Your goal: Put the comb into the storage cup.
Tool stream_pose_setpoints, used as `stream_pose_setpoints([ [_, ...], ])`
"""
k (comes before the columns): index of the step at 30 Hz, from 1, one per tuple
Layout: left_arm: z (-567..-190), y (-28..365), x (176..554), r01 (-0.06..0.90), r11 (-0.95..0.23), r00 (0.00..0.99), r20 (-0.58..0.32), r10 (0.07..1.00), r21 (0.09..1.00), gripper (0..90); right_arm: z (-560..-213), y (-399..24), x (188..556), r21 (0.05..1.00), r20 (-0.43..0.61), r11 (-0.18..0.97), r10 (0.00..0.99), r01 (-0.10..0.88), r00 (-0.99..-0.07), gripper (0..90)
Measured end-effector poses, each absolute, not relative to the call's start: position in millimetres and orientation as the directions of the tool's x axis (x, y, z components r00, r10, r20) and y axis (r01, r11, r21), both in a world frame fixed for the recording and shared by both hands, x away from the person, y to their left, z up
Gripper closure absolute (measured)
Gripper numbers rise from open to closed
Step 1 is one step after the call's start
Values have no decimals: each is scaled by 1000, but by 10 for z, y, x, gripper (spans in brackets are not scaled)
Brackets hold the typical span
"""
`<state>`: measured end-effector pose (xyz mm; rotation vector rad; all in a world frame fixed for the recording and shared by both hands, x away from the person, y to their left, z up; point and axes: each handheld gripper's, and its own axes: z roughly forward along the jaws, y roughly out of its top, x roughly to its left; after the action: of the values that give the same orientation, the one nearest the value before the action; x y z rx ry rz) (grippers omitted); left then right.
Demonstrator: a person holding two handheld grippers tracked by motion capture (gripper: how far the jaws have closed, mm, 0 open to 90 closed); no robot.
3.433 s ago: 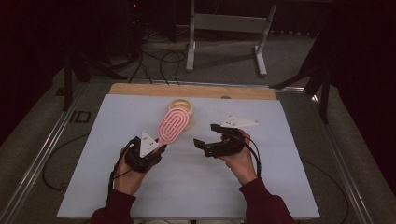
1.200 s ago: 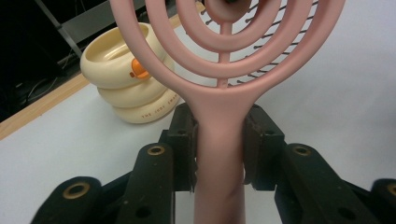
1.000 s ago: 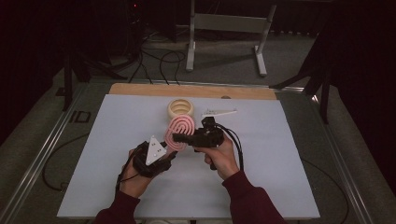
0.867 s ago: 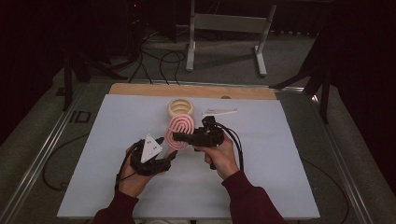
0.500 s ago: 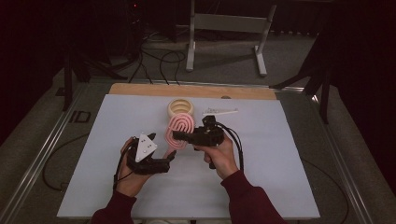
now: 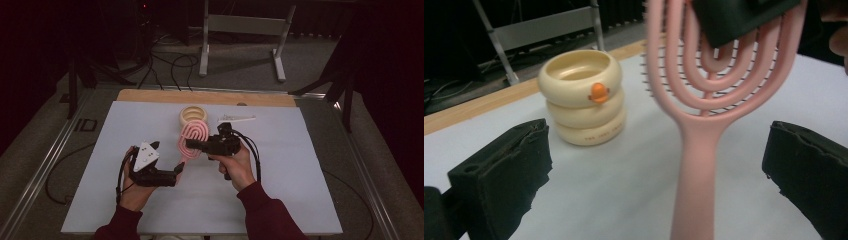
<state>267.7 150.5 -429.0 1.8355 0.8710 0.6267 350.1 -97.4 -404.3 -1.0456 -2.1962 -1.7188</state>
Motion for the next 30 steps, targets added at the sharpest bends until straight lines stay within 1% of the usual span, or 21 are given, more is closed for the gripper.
stream_pose_setpoints([
  [1, -4310, 1624, 2625, 271, -239, 592, 35, 805, 932, 2, -4036, -1000, 3519, 784, 536, 75, 419, 616, -733, 639],
  [9, -4478, 1944, 2507, 307, -211, 550, 8, 835, 928, 2, -3998, -1000, 3525, 788, 536, 60, 422, 613, -731, 639],
  [13, -4536, 2018, 2485, 313, -205, 538, 5, 843, 927, 3, -3990, -975, 3532, 788, 539, 56, 420, 614, -730, 639],
  [17, -4591, 2061, 2433, 294, -230, 537, 39, 842, 927, 2, -3980, -960, 3533, 789, 539, 54, 419, 612, -731, 639],
  [27, -4737, 2230, 2320, 301, -223, 529, 33, 848, 927, 2, -3921, -996, 3552, 793, 539, 32, 426, 608, -726, 639],
  [30, -4789, 2289, 2291, 312, -209, 524, 16, 852, 927, 2, -3897, -995, 3557, 796, 538, 27, 425, 605, -728, 639],
])
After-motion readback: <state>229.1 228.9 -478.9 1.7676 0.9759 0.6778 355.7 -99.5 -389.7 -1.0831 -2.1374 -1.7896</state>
